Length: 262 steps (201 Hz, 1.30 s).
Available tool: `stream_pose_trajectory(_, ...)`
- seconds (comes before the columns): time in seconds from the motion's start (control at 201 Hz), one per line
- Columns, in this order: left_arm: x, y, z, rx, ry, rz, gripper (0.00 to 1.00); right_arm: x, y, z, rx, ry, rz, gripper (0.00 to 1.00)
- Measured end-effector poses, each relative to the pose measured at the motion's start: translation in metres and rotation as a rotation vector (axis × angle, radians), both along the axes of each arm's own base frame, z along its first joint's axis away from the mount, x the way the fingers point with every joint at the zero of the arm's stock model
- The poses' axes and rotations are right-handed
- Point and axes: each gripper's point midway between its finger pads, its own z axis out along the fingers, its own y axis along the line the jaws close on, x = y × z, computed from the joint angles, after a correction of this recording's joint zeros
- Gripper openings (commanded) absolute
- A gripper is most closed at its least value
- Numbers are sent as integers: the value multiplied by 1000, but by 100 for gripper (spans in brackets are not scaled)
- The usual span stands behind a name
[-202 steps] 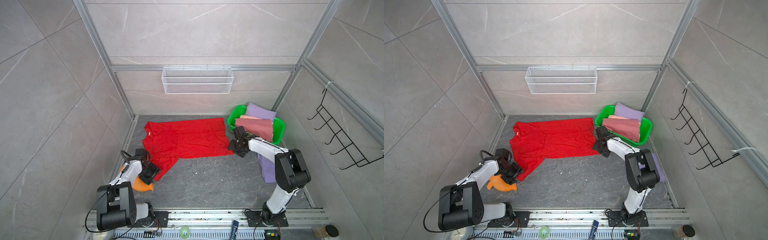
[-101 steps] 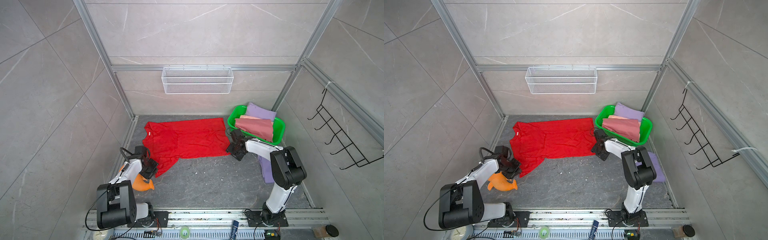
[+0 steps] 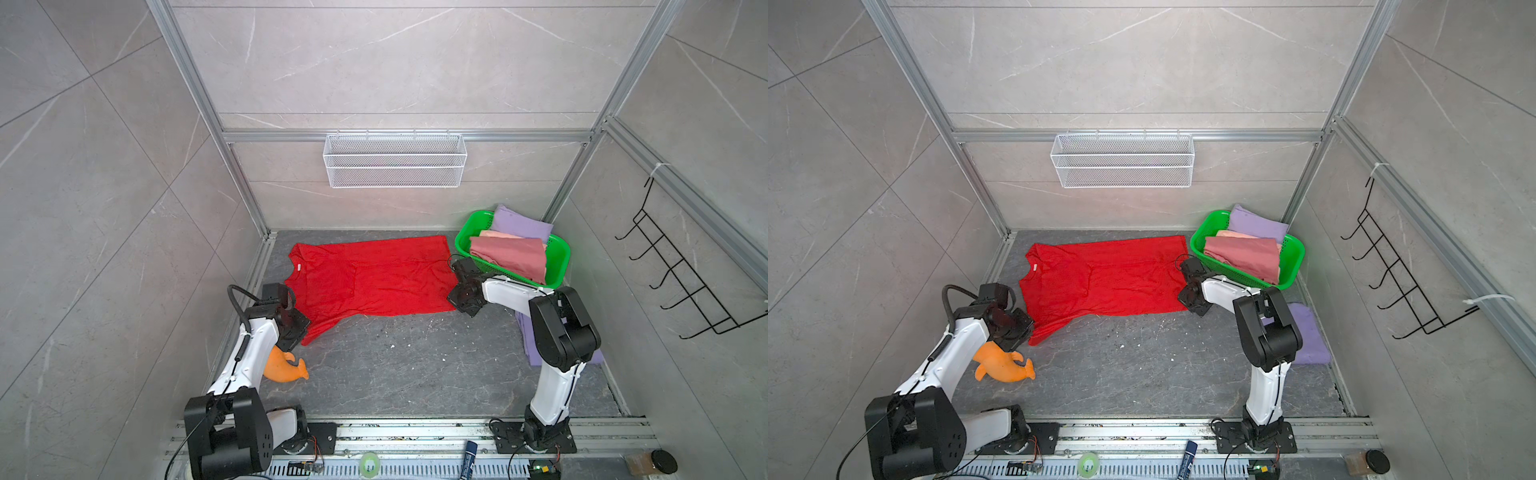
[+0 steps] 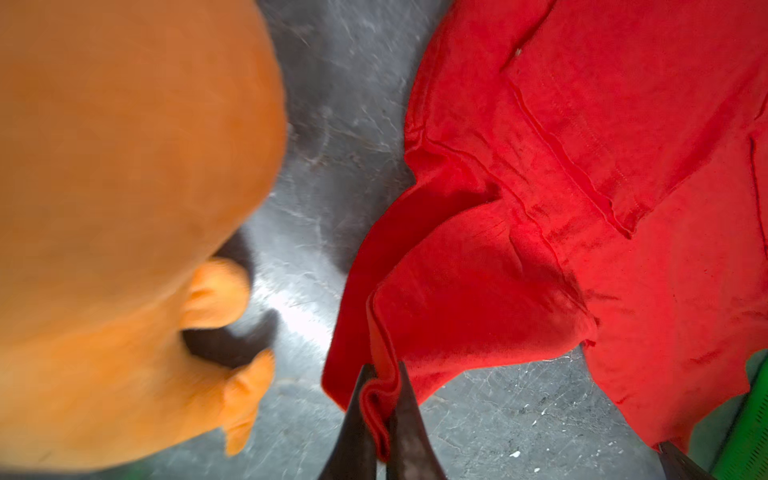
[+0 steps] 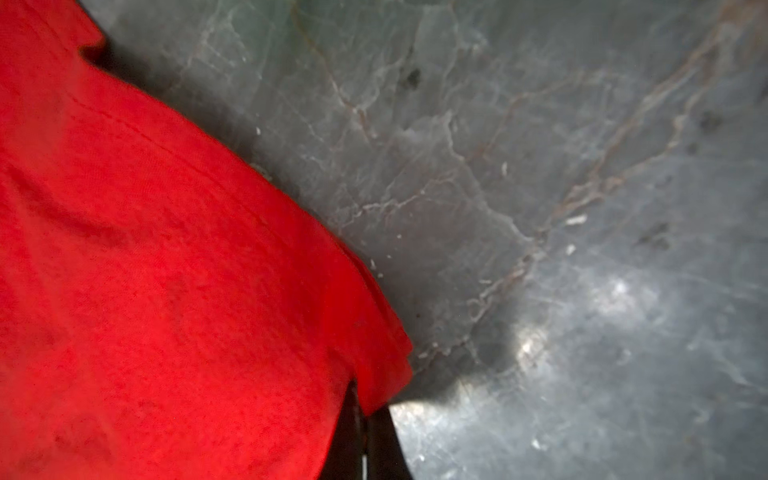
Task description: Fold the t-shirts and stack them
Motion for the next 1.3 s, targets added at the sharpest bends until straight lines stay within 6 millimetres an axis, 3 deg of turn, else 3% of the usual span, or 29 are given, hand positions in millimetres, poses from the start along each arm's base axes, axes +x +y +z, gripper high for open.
stream_pose_trajectory(0.194, -17, 4, 30, 43, -33, -6, 0, -36, -3, 15, 5, 31, 24, 0)
stream_pose_trajectory(0.353, -1, 4, 56, 64, -76, -76, 0, -34, 6, 35, 26, -6, 42, 0)
stream_pose_trajectory(0.448, 26, 4, 76, 82, -129, -140, 0, -21, 10, 48, 32, -38, 40, 0)
stream_pose_trajectory(0.562, 74, 6, 98, 112, -209, -222, 0, 12, 18, 72, 39, -116, 19, 0)
stream_pose_trajectory(0.737, 142, 7, 110, 146, -294, -345, 0, 61, 31, 93, 44, -201, -7, 0)
stream_pose_trajectory(0.871, 190, 6, 114, 162, -349, -423, 0, 87, 35, 90, 43, -212, -44, 0)
stream_pose_trajectory(1.025, 233, 6, 117, 178, -394, -492, 0, 97, 26, 73, 24, -190, -105, 1)
stream_pose_trajectory(1.304, 283, 10, 106, 208, -421, -546, 0, 132, 23, 73, 25, -226, -164, 2)
